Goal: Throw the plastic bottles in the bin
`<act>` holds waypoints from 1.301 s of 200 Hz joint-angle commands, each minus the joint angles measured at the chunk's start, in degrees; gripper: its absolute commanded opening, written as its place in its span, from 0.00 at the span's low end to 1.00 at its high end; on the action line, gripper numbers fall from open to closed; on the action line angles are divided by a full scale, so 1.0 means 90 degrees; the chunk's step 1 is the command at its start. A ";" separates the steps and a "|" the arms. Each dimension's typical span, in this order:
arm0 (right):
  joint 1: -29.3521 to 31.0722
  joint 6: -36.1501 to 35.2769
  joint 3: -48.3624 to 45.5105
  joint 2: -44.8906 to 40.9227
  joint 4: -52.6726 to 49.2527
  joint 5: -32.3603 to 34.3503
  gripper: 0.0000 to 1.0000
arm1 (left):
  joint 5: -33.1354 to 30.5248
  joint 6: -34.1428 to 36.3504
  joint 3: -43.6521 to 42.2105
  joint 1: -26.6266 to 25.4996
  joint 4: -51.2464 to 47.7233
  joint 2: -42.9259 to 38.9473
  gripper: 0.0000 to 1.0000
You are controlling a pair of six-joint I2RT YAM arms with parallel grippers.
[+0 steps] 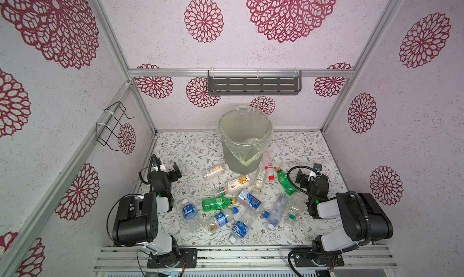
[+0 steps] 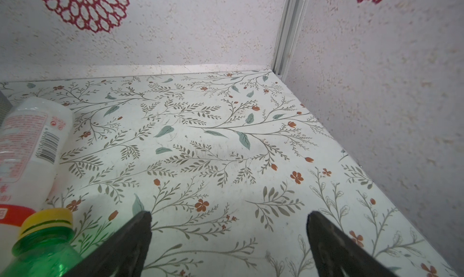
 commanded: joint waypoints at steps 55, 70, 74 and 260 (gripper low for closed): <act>-0.0008 0.0205 -0.0111 -0.0050 0.0588 0.0445 0.99 | -0.0063 0.0179 0.0123 -0.0080 0.0005 -0.0028 0.97; -0.0008 0.0289 -0.0240 -0.0230 0.0624 0.0740 0.99 | -0.0252 0.0105 0.0042 -0.0090 0.0158 -0.0028 0.97; -0.0008 0.0328 -0.0225 -0.0341 0.0475 0.0738 0.99 | -0.0273 0.0110 0.0016 -0.0101 0.0215 -0.0042 0.97; 0.0409 0.3135 0.3518 -0.2733 -0.9459 0.1171 0.99 | -0.2426 -0.2912 0.1994 -0.0869 -0.6053 -0.2740 0.97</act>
